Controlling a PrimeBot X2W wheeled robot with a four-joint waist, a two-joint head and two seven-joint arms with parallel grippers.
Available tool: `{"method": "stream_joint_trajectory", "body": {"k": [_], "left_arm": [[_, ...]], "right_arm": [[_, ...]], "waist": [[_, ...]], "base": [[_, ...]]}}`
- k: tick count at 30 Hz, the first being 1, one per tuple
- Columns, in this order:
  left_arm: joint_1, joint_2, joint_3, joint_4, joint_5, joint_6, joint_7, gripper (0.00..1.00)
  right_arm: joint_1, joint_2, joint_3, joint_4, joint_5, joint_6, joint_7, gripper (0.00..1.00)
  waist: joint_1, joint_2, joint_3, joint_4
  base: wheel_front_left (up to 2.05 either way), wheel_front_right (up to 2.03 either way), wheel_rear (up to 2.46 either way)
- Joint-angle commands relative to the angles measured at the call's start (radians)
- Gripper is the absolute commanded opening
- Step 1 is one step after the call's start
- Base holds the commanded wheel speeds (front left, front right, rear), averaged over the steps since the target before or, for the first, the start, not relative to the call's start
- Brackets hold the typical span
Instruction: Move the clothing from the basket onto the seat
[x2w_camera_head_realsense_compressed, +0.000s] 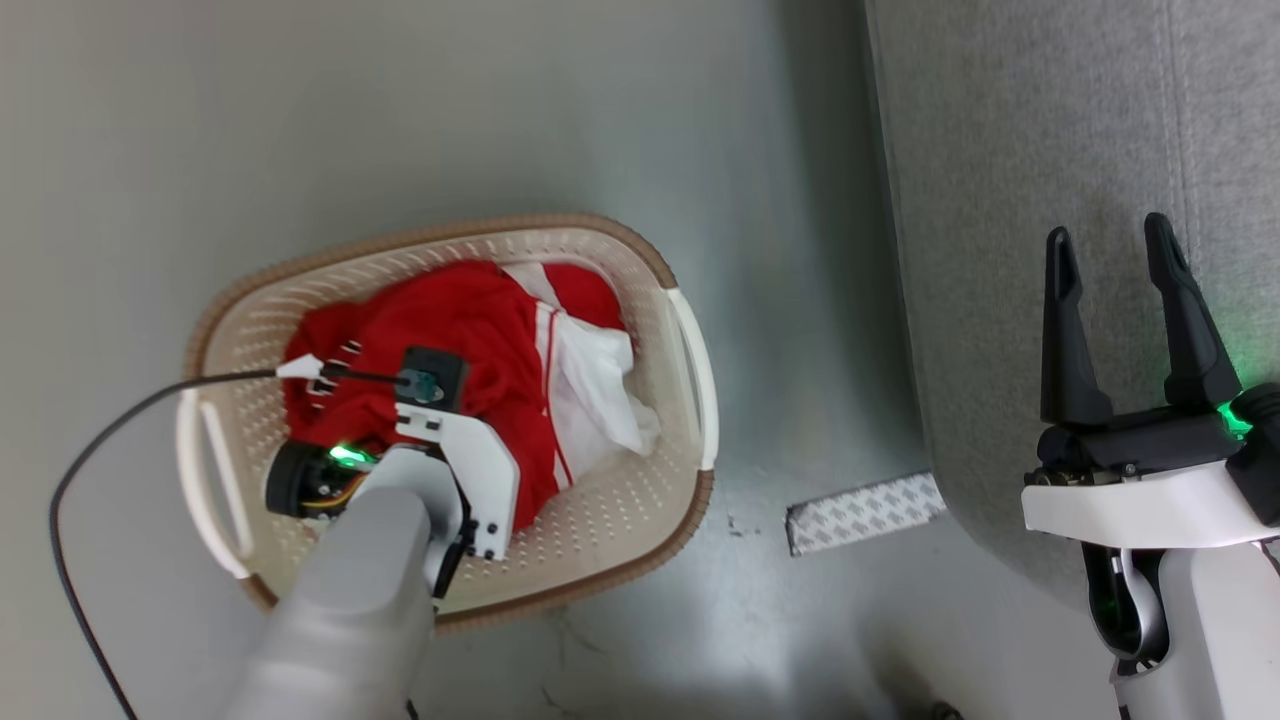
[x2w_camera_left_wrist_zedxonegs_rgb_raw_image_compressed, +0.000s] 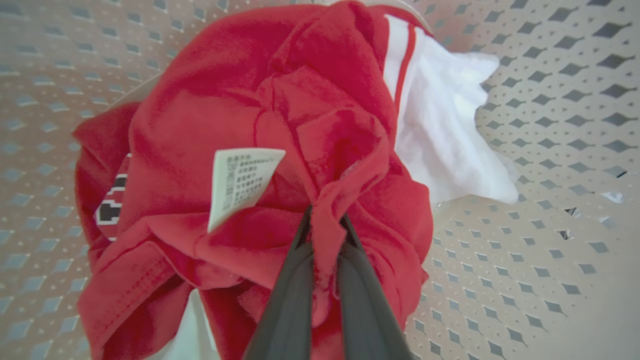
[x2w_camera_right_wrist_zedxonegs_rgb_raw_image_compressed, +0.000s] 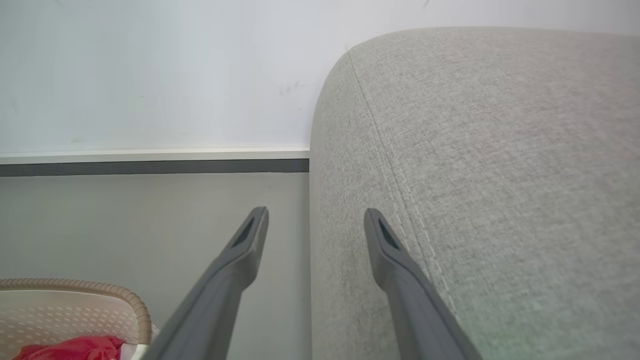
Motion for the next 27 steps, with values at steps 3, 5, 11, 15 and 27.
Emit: {"method": "stream_joint_trajectory", "body": {"k": [3,5,11,15,27], "left_arm": [[0.022,-0.004,-0.015,0.009,-0.025,-0.012,-0.033,0.0],[0.033,-0.006,-0.024,0.002,-0.035,-0.016,-0.059,0.0],[0.11,-0.008,-0.071,-0.081,-0.137,-0.02,-0.125,0.0],[0.163,-0.008,-0.112,-0.15,-0.208,0.004,-0.158,0.0],[0.273,-0.007,-0.161,-0.285,-0.267,0.057,-0.246,0.0]], "right_arm": [[0.02,0.003,-0.005,0.019,-0.018,0.007,0.001,1.0],[0.032,0.002,-0.011,0.024,-0.025,0.006,0.001,1.0],[0.098,0.002,-0.038,0.054,-0.041,0.006,0.001,1.0],[0.147,-0.002,-0.055,0.072,-0.047,0.006,0.001,1.0],[0.25,-0.006,-0.066,0.101,-0.063,0.006,0.001,1.0]], "waist": [[-0.0001,0.0,-0.062,0.033],[-0.0001,0.0,-0.097,0.048],[-0.0001,0.0,-0.232,0.101],[-0.0001,0.0,-0.327,0.133],[-0.0001,0.0,-0.55,0.186]], "base": [[0.0,0.0,0.0],[0.0,0.0,0.0],[0.0,0.0,0.0],[0.0,0.0,0.0],[0.0,0.0,0.0]]}}
